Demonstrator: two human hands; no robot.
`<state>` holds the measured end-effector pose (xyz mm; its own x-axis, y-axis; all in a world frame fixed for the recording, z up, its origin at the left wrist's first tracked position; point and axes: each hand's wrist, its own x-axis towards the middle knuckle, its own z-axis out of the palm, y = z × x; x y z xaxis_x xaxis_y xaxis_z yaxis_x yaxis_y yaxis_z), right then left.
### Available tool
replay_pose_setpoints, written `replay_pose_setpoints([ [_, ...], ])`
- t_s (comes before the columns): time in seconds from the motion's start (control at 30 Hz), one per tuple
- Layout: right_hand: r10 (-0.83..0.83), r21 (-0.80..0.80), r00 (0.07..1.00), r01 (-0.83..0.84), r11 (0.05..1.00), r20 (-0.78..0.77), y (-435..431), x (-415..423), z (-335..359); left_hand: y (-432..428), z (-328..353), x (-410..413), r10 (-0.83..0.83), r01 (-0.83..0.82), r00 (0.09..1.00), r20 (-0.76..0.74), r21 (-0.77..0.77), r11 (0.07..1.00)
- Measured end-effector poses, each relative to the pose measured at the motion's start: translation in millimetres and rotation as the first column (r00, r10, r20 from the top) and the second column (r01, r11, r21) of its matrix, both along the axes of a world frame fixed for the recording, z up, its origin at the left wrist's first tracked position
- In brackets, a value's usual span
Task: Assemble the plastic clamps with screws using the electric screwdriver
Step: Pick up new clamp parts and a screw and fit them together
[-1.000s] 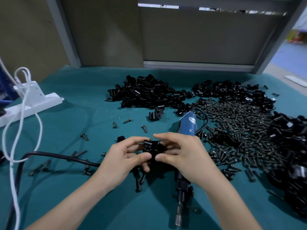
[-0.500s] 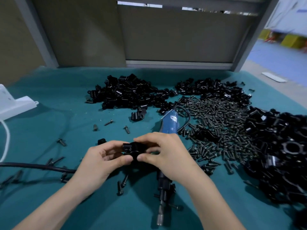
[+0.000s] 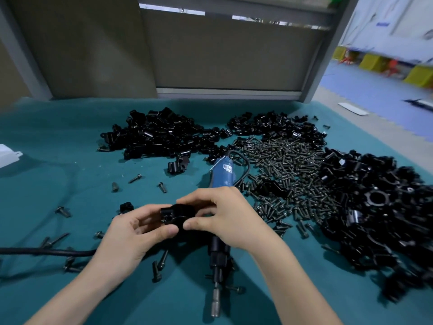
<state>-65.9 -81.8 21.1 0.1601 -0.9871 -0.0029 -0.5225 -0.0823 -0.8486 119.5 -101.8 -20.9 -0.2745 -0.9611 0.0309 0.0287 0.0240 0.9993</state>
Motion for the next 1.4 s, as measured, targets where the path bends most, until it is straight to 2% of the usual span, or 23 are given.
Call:
replay_pose_setpoints([
  [0.47,0.035,-0.024,0.999,-0.035,0.999,0.008,1.6,-10.5,15.0,-1.7,-0.9,1.9,0.015,-0.015,1.000,-0.011,0.011,1.000],
  [0.5,-0.033,-0.073,0.999,0.035,0.997,0.035,-3.2,-21.6,19.8,-1.6,-0.5,2.0,0.016,-0.016,1.000,-0.006,0.014,1.000],
  [0.57,-0.335,-0.191,0.939,0.345,0.919,0.081,-23.7,-54.6,26.1,-1.0,-0.3,2.3,0.019,-0.019,1.000,0.007,0.017,1.000],
  [0.63,-0.653,-0.230,0.757,0.629,0.743,-0.041,-47.4,-92.0,25.2,0.0,1.4,1.7,0.015,-0.015,1.000,0.005,0.022,1.000],
  [0.67,-0.705,-0.198,0.689,0.677,0.709,-0.168,-58.0,-108.3,19.6,0.4,3.0,1.4,0.010,-0.010,1.000,0.005,0.022,1.000],
  [0.73,-0.642,-0.091,0.651,0.670,0.737,-0.405,-73.3,-128.0,3.9,0.9,4.9,1.2,-0.001,0.001,1.000,0.012,0.016,1.000],
  [0.77,-0.604,-0.064,0.642,0.658,0.750,-0.473,-79.2,-132.6,-3.1,1.2,5.3,1.6,-0.002,0.002,1.000,0.013,0.015,1.000],
  [0.93,-0.494,-0.106,0.566,0.581,0.807,-0.660,-92.5,-122.7,-4.0,1.6,1.8,4.6,-0.002,0.001,0.999,0.052,0.025,1.000],
  [1.1,-0.436,-0.155,0.503,0.506,0.848,-0.746,-91.1,-114.3,-6.0,2.4,2.2,3.2,-0.004,0.003,0.998,0.055,0.020,1.000],
  [1.27,-0.375,-0.076,0.510,0.514,0.855,-0.774,-90.1,-114.3,-3.7,2.2,3.3,3.8,-0.022,0.021,0.999,0.042,0.019,1.000],
  [1.4,-0.423,-0.109,0.522,0.528,0.842,-0.740,-85.2,-109.5,1.5,1.3,2.6,4.3,-0.038,0.036,0.998,0.049,0.029,0.999],
])
